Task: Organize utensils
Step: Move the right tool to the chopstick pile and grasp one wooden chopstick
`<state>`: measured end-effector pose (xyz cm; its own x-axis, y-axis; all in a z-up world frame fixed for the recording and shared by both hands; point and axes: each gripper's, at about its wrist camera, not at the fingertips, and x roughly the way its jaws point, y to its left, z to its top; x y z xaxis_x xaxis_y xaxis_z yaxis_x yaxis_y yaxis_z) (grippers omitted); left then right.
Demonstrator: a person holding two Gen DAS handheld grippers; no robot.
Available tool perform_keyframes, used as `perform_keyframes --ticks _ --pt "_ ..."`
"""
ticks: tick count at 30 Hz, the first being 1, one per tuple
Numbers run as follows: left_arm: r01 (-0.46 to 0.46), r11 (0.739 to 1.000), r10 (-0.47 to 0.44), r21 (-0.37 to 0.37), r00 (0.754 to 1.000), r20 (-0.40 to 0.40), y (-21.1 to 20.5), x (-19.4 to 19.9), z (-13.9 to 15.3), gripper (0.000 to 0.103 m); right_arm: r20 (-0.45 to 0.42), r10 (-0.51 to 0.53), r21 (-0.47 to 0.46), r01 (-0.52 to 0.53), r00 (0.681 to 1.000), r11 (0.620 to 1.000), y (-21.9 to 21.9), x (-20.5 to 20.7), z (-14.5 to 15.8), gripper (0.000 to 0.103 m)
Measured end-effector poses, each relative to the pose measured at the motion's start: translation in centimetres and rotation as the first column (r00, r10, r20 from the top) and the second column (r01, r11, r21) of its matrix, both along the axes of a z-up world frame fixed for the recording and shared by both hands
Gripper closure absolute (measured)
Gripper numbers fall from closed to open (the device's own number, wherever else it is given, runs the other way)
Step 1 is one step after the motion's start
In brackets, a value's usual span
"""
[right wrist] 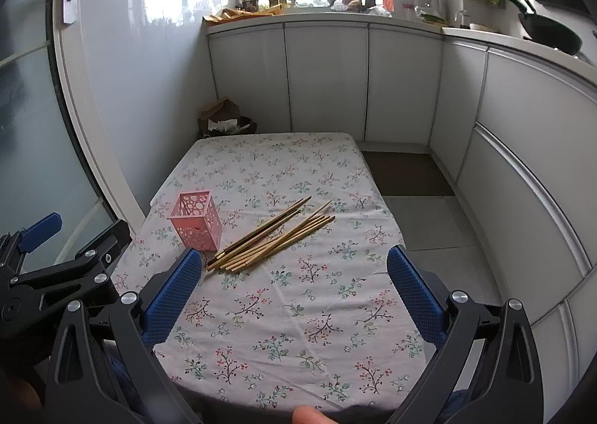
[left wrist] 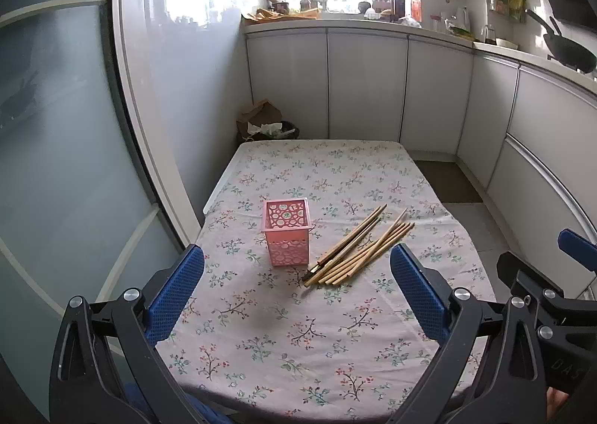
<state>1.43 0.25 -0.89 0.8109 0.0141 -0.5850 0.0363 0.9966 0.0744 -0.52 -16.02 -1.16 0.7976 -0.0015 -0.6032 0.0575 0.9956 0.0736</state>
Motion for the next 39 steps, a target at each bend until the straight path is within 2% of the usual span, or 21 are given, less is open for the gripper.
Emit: perform_keyframes --ticks 7,15,18,20,23,24,25,27,29,31,32,34,36,38,39 --pt "0.0 1.0 0.001 0.026 1.0 -0.025 0.2 0.8 -0.4 0.007 -0.016 -0.002 -0.004 0.002 1.0 1.0 0.1 0.9 -0.5 0.006" --pt "0.011 1.0 -0.011 0.023 1.0 0.006 -0.1 2.5 -0.8 0.007 -0.057 0.016 -0.009 -0.016 0.998 1.0 0.0 3.1 -1.6 0.006" --pt "0.029 0.999 -0.029 0.03 0.999 -0.017 -0.1 4.1 -1.2 0.007 -0.108 0.087 0.017 -0.086 0.99 0.996 -0.5 5.0 -2.6 0.006" --pt "0.042 0.999 -0.042 0.002 0.997 -0.06 0.1 5.7 -1.8 0.007 -0.142 0.095 0.051 -0.089 0.985 0.995 -1.8 6.7 -3.6 0.006" --pt "0.083 0.995 -0.088 -0.046 0.988 -0.13 -0.1 8.9 -2.1 0.007 -0.201 0.058 0.141 -0.03 0.978 0.99 -4.5 9.7 -5.1 0.006" --pt "0.089 0.994 -0.099 -0.07 0.983 -0.156 -0.2 9.9 -2.3 0.007 -0.247 0.036 0.208 0.016 0.968 0.978 -6.2 11.6 -6.0 0.006" --pt "0.103 0.992 -0.114 -0.071 0.98 -0.166 -0.6 11.3 -2.2 0.007 -0.271 0.026 0.234 0.039 0.962 0.971 -6.9 12.7 -6.5 0.006" --pt "0.137 0.989 -0.144 -0.051 0.977 -0.159 -1.8 13.9 -1.8 0.007 -0.345 -0.012 0.215 0.092 0.939 0.972 -8.2 15.7 -8.0 0.006" --pt "0.168 0.983 -0.18 -0.071 0.955 -0.234 -3.3 17.3 -2.8 0.007 -0.424 -0.022 0.202 0.118 0.905 0.972 -8.9 18.9 -9.6 0.006" --pt "0.197 0.973 -0.225 -0.121 0.927 -0.3 -4.7 20.0 -4.4 0.007 -0.452 0.011 0.267 0.123 0.892 0.956 -9.7 21.2 -10.7 0.006" --pt "0.209 0.971 -0.235 -0.115 0.919 -0.316 -5.5 21.0 -5.1 0.008 -0.464 0.009 0.301 0.148 0.886 0.942 -10.4 22.2 -11.4 0.006" --pt "0.231 0.969 -0.246 -0.085 0.898 -0.366 -7.0 22.8 -7.0 0.019 -0.475 -0.003 0.35 0.192 0.88 0.917 -11.5 23.0 -12.5 0.007" --pt "0.27 0.962 -0.265 -0.044 0.877 -0.402 -8.8 24.1 -8.9 0.025 -0.504 -0.011 0.367 0.225 0.864 0.902 -12.2 23.2 -13.9 0.01" --pt "0.297 0.955 -0.267 -0.004 0.851 -0.452 -10.3 25.3 -11.1 0.036 -0.539 0.001 0.392 0.25 0.842 0.885 -12.7 23.4 -15.1 0.022" --pt "0.305 0.952 -0.263 0.015 0.845 -0.465 -10.8 25.7 -11.9 0.038 -0.55 0.005 0.405 0.262 0.835 0.876 -13.0 23.4 -15.4 0.025"
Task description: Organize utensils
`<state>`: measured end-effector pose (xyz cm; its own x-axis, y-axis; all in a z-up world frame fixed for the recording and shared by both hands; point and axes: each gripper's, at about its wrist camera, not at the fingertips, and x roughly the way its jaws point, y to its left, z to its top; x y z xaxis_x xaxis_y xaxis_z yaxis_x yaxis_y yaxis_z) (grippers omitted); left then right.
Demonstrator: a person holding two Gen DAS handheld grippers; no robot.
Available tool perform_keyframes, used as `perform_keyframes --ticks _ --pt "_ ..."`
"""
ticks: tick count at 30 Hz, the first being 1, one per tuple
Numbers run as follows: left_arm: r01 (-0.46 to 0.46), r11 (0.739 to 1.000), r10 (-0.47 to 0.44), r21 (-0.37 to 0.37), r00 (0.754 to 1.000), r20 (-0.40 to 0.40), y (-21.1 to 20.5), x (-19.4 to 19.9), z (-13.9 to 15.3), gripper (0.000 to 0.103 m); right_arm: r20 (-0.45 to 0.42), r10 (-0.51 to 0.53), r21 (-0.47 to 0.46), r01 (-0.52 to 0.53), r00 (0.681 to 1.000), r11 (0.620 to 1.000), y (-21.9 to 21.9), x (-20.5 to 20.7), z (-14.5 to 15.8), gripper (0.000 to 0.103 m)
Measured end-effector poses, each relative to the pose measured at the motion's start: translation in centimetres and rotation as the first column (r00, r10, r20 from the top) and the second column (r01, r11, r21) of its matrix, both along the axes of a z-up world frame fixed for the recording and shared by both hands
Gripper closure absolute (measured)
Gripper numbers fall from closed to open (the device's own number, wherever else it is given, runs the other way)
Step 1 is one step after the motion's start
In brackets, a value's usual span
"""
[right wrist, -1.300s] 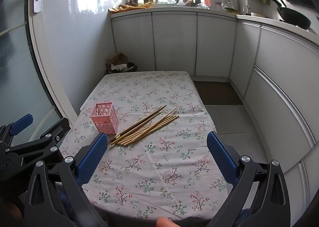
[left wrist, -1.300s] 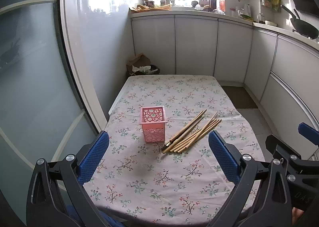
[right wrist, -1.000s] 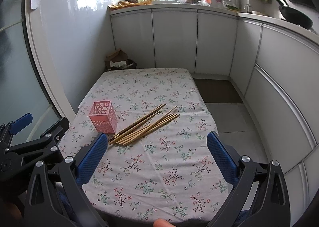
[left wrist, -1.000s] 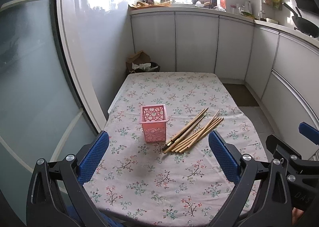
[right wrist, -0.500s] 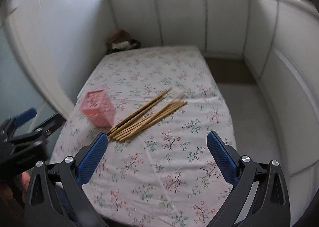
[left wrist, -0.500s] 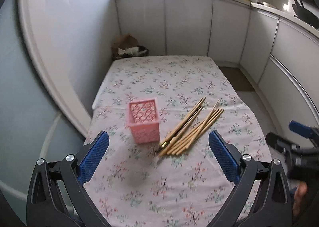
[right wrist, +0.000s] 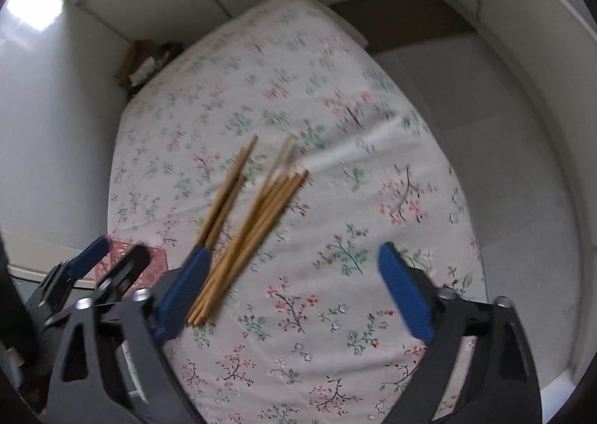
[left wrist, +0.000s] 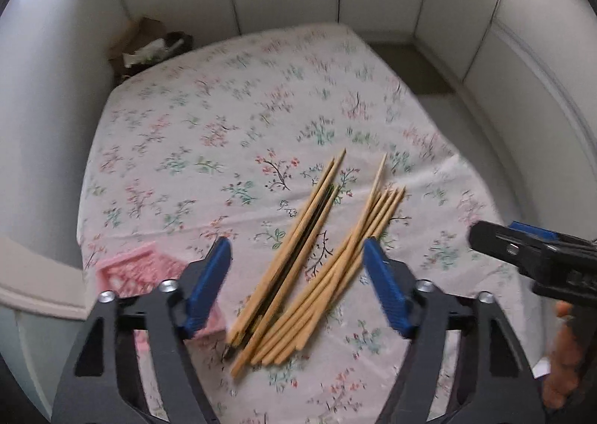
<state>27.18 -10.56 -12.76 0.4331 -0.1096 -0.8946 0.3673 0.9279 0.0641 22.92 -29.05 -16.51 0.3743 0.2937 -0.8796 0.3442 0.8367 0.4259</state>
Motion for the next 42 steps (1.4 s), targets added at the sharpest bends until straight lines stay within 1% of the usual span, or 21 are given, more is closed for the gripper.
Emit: perform_keyframes --ticks 1,3,4,5,6,8,12,13,14,15,16,19,21,25,30,33,34,37,39,41,42 --pt "0.009 1.0 -0.009 0.023 1.0 -0.005 -0.5 0.6 -0.9 0.04 -0.005 -0.01 0.015 0.01 1.0 1.0 -0.4 0.2 -0.2 0.029" --pt "0.019 0.998 -0.018 0.06 1.0 -0.023 -1.1 1.6 -2.4 0.045 -0.01 -0.019 0.03 0.019 1.0 0.999 -0.9 0.5 -0.7 0.033" --pt "0.026 0.997 -0.024 0.077 0.999 -0.037 -1.4 2.2 -3.4 0.049 -0.015 -0.017 0.042 0.018 1.0 0.999 -1.0 0.6 -0.9 0.037" --pt "0.033 0.996 -0.029 0.086 0.998 -0.05 -1.7 2.7 -4.2 0.053 -0.019 -0.015 0.06 0.016 1.0 0.998 -1.2 0.7 -1.2 0.04" --pt "0.037 0.995 -0.032 0.088 0.998 -0.056 -1.9 3.0 -4.5 0.055 -0.018 -0.014 0.071 0.016 1.0 0.997 -1.3 0.8 -1.4 0.041" --pt "0.053 0.995 -0.048 0.084 0.997 -0.067 -2.2 3.8 -5.5 0.066 -0.014 -0.006 0.109 0.008 1.0 0.994 -1.4 1.1 -1.8 0.051" --pt "0.061 0.993 -0.049 0.103 0.992 -0.115 -2.5 5.3 -7.9 0.079 -0.013 0.0 0.102 0.002 1.0 0.995 -1.2 1.3 -2.1 0.052" --pt "0.052 0.993 -0.038 0.103 0.99 -0.133 -2.3 5.7 -8.5 0.086 -0.013 0.0 0.101 0.001 1.0 0.995 -1.2 1.3 -2.1 0.052" --pt "0.048 0.994 -0.032 0.1 0.988 -0.153 -2.1 6.1 -9.1 0.089 -0.013 0.0 0.1 0.001 1.0 0.995 -1.1 1.4 -2.1 0.052" --pt "0.045 0.994 -0.031 0.097 0.99 -0.141 -2.1 6.2 -9.2 0.09 -0.013 0.002 0.099 -0.001 1.0 0.995 -1.1 1.5 -2.1 0.052" --pt "0.048 0.995 -0.035 0.09 0.99 -0.137 -2.0 6.4 -9.2 0.092 -0.013 0.005 0.099 -0.004 1.0 0.995 -1.0 1.5 -2.1 0.052" --pt "0.038 0.997 -0.028 0.064 0.989 -0.147 -1.8 6.5 -9.0 0.094 -0.009 0.015 0.098 -0.014 1.0 0.995 -0.9 1.7 -2.1 0.052" --pt "0.038 0.999 -0.032 0.03 0.986 -0.162 -1.6 6.4 -8.9 0.095 -0.009 0.023 0.096 -0.022 1.0 0.995 -0.7 2.0 -2.2 0.052" --pt "0.0 0.999 -0.01 -0.048 0.978 -0.208 -0.6 6.1 -8.6 0.097 -0.018 0.031 0.088 -0.03 0.999 0.996 -0.7 2.0 -2.5 0.052" --pt "0.004 0.999 -0.012 -0.04 0.981 -0.192 -0.2 5.3 -8.5 0.097 -0.032 0.039 0.066 -0.037 0.999 0.997 -0.5 2.1 -2.9 0.052" --pt "-0.008 0.998 -0.004 -0.061 0.979 -0.203 0.1 5.5 -8.6 0.097 -0.032 0.068 0.052 -0.066 0.997 0.996 0.3 2.3 -2.9 0.052" --pt "0.003 0.999 -0.013 -0.055 0.981 -0.196 0.0 5.4 -8.6 0.097 -0.031 0.078 0.044 -0.076 0.997 0.996 0.5 2.4 -2.9 0.052" --pt "0.049 0.999 -0.045 0.02 0.987 -0.151 -1.4 4.6 -8.9 0.096 -0.04 0.118 0.001 -0.118 0.992 0.993 1.5 2.7 -3.3 0.052" --pt "0.046 0.999 -0.041 0.027 0.987 -0.157 -1.5 4.8 -9.1 0.096 -0.046 0.123 -0.012 -0.124 0.991 0.992 1.8 2.9 -3.6 0.052" --pt "0.036 0.999 -0.033 0.017 0.986 -0.162 -1.5 5.0 -9.1 0.096 -0.05 0.139 -0.024 -0.14 0.989 0.99 2.0 3.2 -3.9 0.059" --pt "0.029 0.999 -0.026 0.019 0.987 -0.16 -1.5 5.0 -8.9 0.097 -0.051 0.144 -0.028 -0.146 0.988 0.989 2.1 3.3 -4.0 0.061"
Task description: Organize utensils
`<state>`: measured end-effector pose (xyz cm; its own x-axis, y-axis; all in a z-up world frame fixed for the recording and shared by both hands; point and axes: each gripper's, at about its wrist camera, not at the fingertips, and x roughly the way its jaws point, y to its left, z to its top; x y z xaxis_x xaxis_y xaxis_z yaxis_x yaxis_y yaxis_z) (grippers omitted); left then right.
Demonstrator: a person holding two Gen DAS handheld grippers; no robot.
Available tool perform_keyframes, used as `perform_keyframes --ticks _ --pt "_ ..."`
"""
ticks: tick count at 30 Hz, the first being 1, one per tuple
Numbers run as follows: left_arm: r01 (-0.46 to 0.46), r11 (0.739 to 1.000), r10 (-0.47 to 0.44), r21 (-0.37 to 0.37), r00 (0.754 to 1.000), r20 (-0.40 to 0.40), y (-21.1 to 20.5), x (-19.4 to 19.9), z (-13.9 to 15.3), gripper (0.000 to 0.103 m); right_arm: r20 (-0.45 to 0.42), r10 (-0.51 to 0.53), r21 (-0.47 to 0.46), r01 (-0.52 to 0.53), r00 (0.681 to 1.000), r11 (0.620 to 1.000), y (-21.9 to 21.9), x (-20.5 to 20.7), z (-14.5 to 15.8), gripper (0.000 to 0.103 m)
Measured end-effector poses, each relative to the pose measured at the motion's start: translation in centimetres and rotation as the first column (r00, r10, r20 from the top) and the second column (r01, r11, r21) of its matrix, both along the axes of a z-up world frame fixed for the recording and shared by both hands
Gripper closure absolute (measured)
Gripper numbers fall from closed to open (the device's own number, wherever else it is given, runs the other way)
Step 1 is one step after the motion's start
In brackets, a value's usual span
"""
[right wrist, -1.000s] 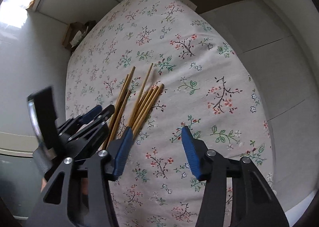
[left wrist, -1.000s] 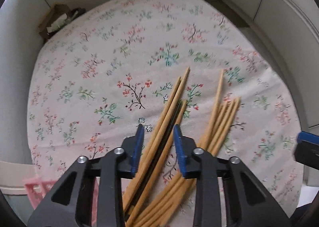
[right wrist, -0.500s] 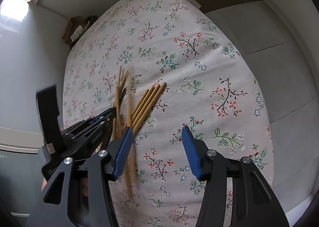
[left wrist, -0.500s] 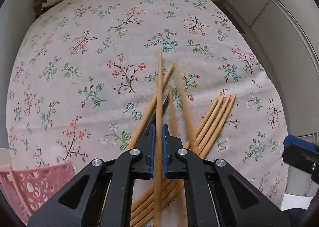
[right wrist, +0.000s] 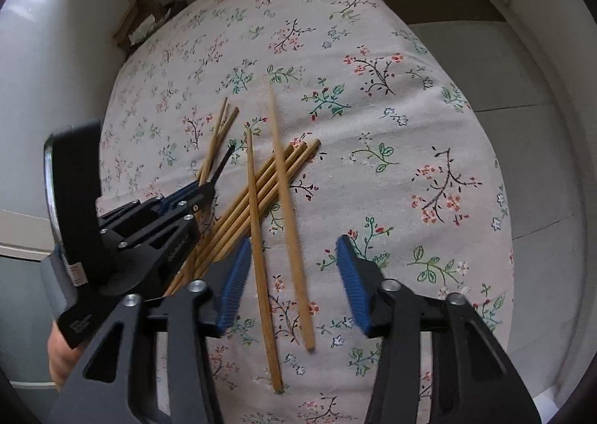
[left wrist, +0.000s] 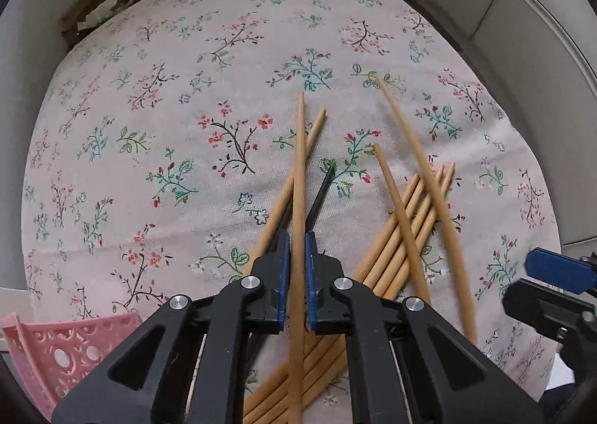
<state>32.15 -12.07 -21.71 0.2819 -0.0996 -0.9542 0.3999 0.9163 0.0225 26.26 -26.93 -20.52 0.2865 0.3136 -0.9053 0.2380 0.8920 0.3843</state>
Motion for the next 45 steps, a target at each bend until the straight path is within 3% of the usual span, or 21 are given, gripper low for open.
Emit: perform_keyframes --ticks 5,9,13,15,18,20,22,24,27,29,33,36,42,45 --pt "-0.026 0.998 0.029 -0.064 0.999 0.044 1.1 -0.6 2.0 0.097 -0.006 0.046 -0.07 -0.046 0.999 0.996 -0.3 0.9 -0.9 0.072" --pt "-0.033 0.986 0.047 -0.166 0.995 0.084 2.4 -2.3 4.9 0.097 -0.015 0.053 -0.105 -0.055 0.998 0.993 -0.9 2.4 -1.5 0.073" --pt "-0.018 0.962 0.072 -0.273 0.98 0.186 4.1 -4.5 9.5 0.097 -0.015 0.092 -0.17 -0.094 0.996 0.981 -0.6 4.2 -2.0 0.073" --pt "-0.007 0.953 0.077 -0.304 0.972 0.22 4.4 -5.1 10.4 0.097 -0.042 0.093 -0.186 -0.099 0.995 0.978 -0.6 5.1 -2.8 0.073" --pt "-0.012 0.941 0.09 -0.339 0.972 0.215 5.2 -5.6 11.3 0.097 -0.047 0.124 -0.236 -0.132 0.991 0.963 0.1 6.1 -3.3 0.081" --pt "-0.006 0.934 0.093 -0.358 0.969 0.227 5.6 -6.0 12.0 0.097 -0.045 0.157 -0.245 -0.163 0.987 0.956 1.0 6.3 -3.4 0.095" --pt "0.006 0.93 0.096 -0.367 0.962 0.257 6.2 -6.6 12.9 0.097 -0.051 0.159 -0.267 -0.167 0.986 0.949 1.4 6.1 -3.3 0.096" --pt "0.009 0.919 0.113 -0.394 0.952 0.285 7.0 -6.7 13.9 0.097 -0.029 0.141 -0.266 -0.143 0.99 0.953 1.2 5.7 -2.4 0.096" --pt "0.018 0.894 0.151 -0.448 0.929 0.339 9.0 -7.2 16.0 0.097 0.074 0.134 -0.268 -0.11 0.988 0.957 0.9 4.7 0.8 0.096" --pt "0.025 0.877 0.191 -0.48 0.899 0.395 10.8 -7.5 17.6 0.097 0.148 0.128 -0.251 -0.088 0.981 0.964 0.7 4.1 2.7 0.096" --pt "0.0 0.848 0.289 -0.53 0.839 0.462 14.4 -7.4 19.3 0.097 0.315 0.116 -0.199 -0.054 0.942 0.978 1.1 2.3 7.1 0.096" --pt "-0.025 0.823 0.347 -0.567 0.813 0.467 16.5 -7.4 19.2 0.097 0.425 0.118 -0.172 -0.048 0.898 0.984 2.2 1.2 9.7 0.096" --pt "-0.101 0.829 0.426 -0.551 0.752 0.503 18.6 -6.8 17.0 0.097 0.621 0.138 -0.169 -0.04 0.772 0.985 4.9 -1.6 14.0 0.096" --pt "-0.148 0.823 0.473 -0.548 0.712 0.518 19.5 -6.7 16.0 0.097 0.667 0.125 -0.146 -0.035 0.735 0.989 6.5 -1.9 14.4 0.096"
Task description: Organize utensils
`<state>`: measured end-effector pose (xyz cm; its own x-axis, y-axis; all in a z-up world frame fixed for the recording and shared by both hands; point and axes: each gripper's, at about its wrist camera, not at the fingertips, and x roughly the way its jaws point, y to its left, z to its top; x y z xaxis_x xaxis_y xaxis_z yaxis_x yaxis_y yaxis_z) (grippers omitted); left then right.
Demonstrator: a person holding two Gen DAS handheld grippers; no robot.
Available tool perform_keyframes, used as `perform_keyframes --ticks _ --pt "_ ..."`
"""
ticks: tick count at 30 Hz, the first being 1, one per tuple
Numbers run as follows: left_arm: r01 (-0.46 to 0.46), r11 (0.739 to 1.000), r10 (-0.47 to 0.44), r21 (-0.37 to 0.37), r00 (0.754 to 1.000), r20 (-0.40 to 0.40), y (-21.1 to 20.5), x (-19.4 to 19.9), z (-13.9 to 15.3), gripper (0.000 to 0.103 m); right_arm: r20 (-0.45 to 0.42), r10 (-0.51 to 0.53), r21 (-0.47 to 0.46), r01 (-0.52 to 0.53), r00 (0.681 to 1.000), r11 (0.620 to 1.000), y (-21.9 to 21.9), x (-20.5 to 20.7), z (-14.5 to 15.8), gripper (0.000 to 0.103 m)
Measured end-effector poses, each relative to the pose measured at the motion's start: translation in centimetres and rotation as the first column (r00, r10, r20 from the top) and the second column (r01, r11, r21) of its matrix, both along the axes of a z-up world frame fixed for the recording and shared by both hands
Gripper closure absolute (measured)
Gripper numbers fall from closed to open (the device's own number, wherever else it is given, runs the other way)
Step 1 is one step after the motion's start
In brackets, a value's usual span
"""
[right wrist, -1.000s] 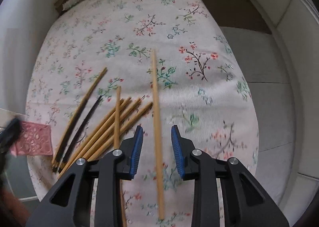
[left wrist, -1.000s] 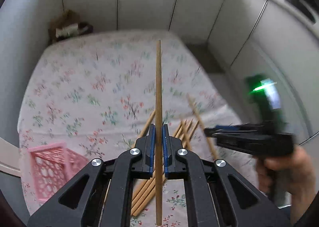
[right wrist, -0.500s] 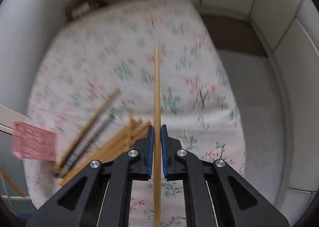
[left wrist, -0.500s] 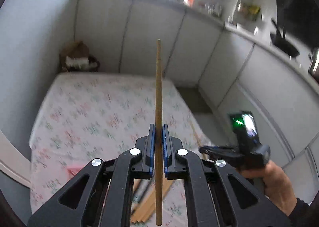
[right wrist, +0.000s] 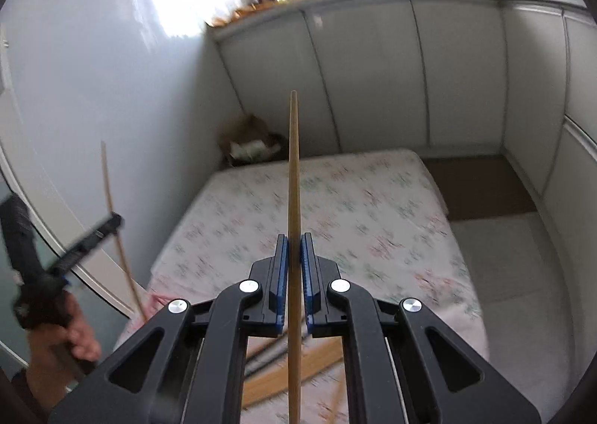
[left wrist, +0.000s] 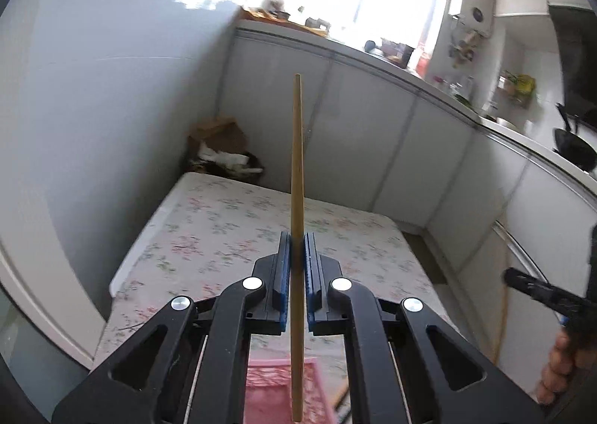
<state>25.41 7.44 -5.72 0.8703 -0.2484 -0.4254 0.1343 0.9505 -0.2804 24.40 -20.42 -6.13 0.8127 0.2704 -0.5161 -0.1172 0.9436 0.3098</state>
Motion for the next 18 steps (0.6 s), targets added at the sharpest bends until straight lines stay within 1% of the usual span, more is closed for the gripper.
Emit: perform_keyframes --ticks 2,3,5,7,9,10,12,13,14,15,16,17,18 --pt "-0.034 0.999 0.034 0.029 0.999 -0.008 0.3 -0.1 -0.6 0.097 0.036 -0.001 0.044 -0.001 0.999 0.999 1.0 0.2 -0.1 0.096" --pt "-0.034 0.999 0.035 0.031 0.999 -0.011 0.5 -0.1 -0.8 0.097 0.046 -0.005 0.053 0.002 0.999 0.999 1.4 0.3 -0.2 0.096" --pt "-0.04 0.997 0.041 0.062 0.999 -0.01 0.3 -0.4 -1.2 0.097 0.072 -0.01 0.078 0.005 0.997 0.997 2.7 0.8 -0.5 0.096" --pt "-0.034 0.995 0.036 0.094 0.999 -0.01 -0.2 -0.6 -1.6 0.097 0.092 -0.014 0.081 0.006 0.996 0.997 3.8 1.3 -0.5 0.096" --pt "-0.025 0.994 0.029 0.109 0.999 -0.037 -0.6 -0.4 -2.1 0.096 0.12 -0.015 0.094 0.004 0.993 0.996 5.1 1.3 -0.6 0.095" --pt "-0.017 0.993 0.026 0.117 0.997 -0.076 -0.8 -0.3 -2.7 0.096 0.128 -0.014 0.1 0.001 0.992 0.995 5.6 1.3 -0.5 0.095" --pt "-0.009 0.992 0.026 0.125 0.991 -0.13 -0.7 -0.1 -3.3 0.093 0.155 -0.018 0.122 -0.001 0.988 0.993 7.0 1.5 -0.5 0.095" --pt "-0.008 0.991 0.028 0.13 0.989 -0.148 -0.6 -0.1 -3.4 0.089 0.165 -0.02 0.134 -0.002 0.986 0.991 7.5 1.5 -0.5 0.095" --pt "-0.008 0.992 0.03 0.127 0.984 -0.173 -0.3 -0.1 -3.2 0.08 0.172 -0.015 0.149 -0.01 0.985 0.989 8.2 1.6 -0.5 0.095" --pt "-0.008 0.994 0.029 0.108 0.981 -0.192 0.2 -0.2 -2.8 0.075 0.176 -0.01 0.152 -0.017 0.984 0.988 8.7 1.7 -0.6 0.095" --pt "-0.018 0.996 0.036 0.092 0.979 -0.2 0.7 -0.3 -2.5 0.064 0.18 -0.004 0.152 -0.024 0.984 0.988 9.2 1.8 -0.7 0.095" --pt "-0.038 0.997 0.052 0.073 0.976 -0.211 1.3 -0.6 -1.9 0.059 0.184 0.006 0.149 -0.034 0.983 0.988 10.1 2.1 -0.9 0.095" --pt "-0.056 0.997 0.066 0.053 0.973 -0.22 2.0 -0.8 -1.4 0.059 0.186 0.011 0.147 -0.039 0.982 0.988 10.6 2.2 -1.1 0.095"
